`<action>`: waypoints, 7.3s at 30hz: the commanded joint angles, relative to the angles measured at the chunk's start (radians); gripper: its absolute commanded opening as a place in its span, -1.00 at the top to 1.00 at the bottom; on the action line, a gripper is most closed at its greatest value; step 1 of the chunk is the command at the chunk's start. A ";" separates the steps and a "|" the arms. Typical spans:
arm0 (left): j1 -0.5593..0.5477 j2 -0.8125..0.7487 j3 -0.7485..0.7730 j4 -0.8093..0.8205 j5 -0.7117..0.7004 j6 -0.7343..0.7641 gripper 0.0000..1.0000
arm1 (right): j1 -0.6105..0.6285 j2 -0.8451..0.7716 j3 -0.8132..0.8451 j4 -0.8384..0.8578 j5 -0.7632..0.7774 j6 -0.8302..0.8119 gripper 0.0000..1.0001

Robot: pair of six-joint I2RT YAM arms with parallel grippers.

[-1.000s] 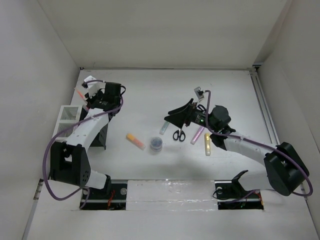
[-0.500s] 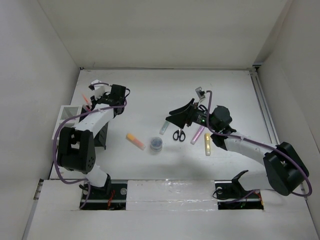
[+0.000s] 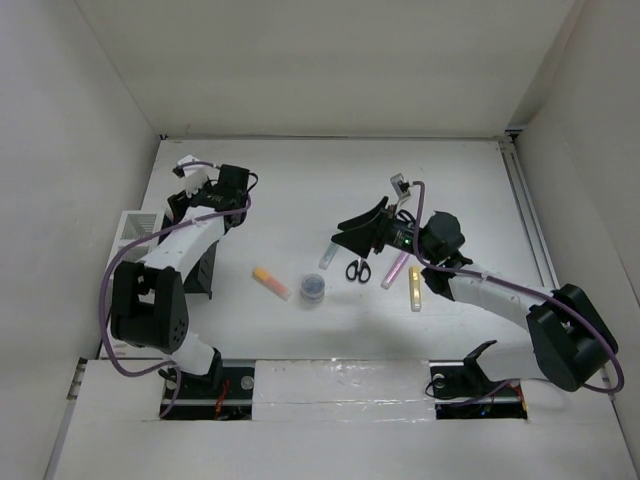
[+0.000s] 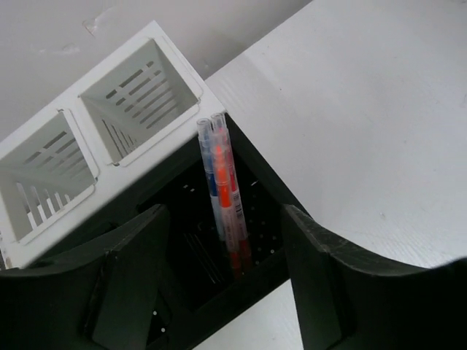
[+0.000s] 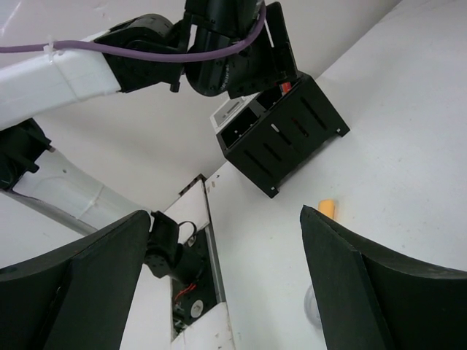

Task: Sort the stationery into containers
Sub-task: Place the stationery into the container, then grab a piece of stationery with the left arm, then place the stationery into the container, then grab a piece of stationery with the left arm

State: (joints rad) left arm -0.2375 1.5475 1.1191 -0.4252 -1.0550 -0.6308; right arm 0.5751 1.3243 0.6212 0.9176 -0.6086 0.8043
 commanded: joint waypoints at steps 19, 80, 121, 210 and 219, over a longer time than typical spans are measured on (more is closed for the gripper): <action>-0.438 -0.101 0.320 -0.567 0.205 -0.444 -1.00 | 0.085 -0.425 0.254 -0.887 0.685 -0.425 -1.00; -0.309 0.092 -0.195 -0.182 0.620 -0.696 1.00 | 0.085 -0.479 0.275 -0.997 0.612 -0.462 -1.00; 0.366 0.246 0.783 -0.271 -0.157 0.164 1.00 | 0.066 -0.438 0.275 -0.970 0.514 -0.462 -1.00; -0.473 0.370 0.481 -0.027 0.961 0.471 -1.00 | 0.066 -0.651 0.413 -1.286 0.831 -0.505 -1.00; -0.473 0.519 0.530 -0.038 1.015 0.490 -0.90 | 0.066 -0.632 0.384 -1.243 0.761 -0.524 -1.00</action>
State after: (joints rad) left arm -0.7116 2.0487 1.5955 -0.4538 -0.0685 -0.1577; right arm 0.6476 0.7025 1.0039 -0.3996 0.1864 0.3012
